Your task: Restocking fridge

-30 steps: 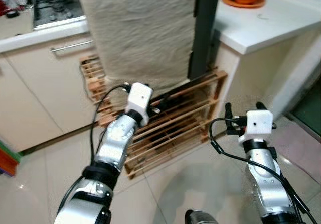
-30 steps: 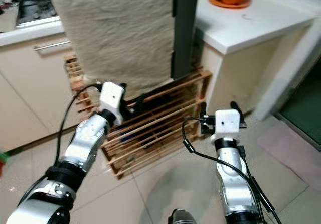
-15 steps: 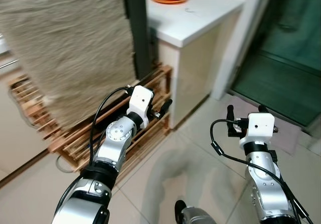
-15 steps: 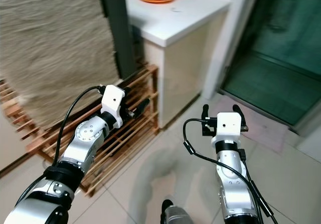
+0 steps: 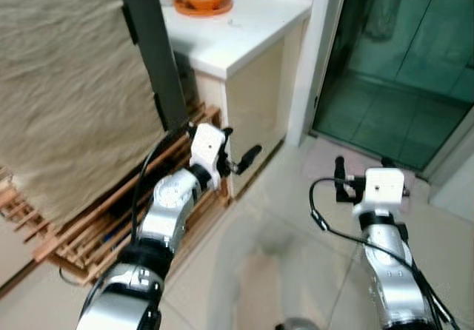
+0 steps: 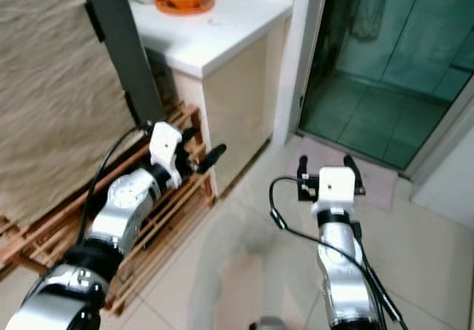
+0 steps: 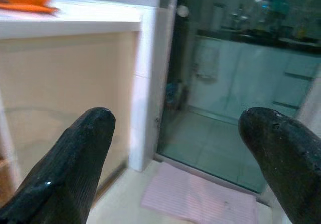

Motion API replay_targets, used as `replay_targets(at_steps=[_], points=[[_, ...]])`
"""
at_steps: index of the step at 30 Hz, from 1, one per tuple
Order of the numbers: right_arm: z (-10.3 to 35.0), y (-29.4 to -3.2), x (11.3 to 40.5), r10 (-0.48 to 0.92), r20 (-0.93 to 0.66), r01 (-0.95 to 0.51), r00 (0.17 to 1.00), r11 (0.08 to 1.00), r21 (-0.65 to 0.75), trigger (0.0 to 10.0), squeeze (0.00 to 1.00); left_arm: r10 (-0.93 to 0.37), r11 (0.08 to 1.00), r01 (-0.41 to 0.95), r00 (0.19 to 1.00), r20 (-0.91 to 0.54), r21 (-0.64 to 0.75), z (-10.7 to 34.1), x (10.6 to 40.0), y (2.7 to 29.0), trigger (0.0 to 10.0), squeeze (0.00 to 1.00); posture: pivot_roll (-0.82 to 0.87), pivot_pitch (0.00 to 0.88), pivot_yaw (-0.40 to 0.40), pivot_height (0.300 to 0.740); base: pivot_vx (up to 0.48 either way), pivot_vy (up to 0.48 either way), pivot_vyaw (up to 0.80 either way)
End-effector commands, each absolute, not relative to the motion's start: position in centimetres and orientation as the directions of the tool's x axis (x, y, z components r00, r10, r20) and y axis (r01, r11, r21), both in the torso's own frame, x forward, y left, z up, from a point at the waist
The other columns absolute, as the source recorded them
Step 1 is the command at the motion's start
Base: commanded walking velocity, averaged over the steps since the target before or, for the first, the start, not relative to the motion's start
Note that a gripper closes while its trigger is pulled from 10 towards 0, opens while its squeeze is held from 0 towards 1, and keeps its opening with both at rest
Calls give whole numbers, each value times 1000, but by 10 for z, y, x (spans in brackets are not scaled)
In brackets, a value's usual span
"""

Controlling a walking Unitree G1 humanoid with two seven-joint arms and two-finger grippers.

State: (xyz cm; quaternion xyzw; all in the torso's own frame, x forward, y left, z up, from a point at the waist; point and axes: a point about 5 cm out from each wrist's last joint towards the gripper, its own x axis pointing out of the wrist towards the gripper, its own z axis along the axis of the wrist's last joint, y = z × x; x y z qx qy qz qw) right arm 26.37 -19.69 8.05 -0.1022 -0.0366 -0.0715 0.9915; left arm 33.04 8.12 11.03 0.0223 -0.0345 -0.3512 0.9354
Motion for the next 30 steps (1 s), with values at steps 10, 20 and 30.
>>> replay_targets(at_steps=[10, 20, 30], points=[[84, -197, 267, -143, 114, 163, 983, 967, -193, 10000, 0, -679, 734, 673, 732, 56, 96, 114, 331, 82, 10000, 0, -169, 0, 59, 740, 480, 0, -669], [82, -197, 266, -143, 116, 165, 983, 965, -204, 10000, 0, -730, 683, 724, 681, 60, 95, 111, 324, 72, 10000, 0, -173, 0, 60, 740, 467, 0, -674], [83, -198, 266, -169, 123, 193, 978, 957, -218, 10000, 0, -716, 697, 709, 695, 59, 111, 113, 325, 69, 10000, 0, -175, 0, 65, 740, 460, 0, -266]])
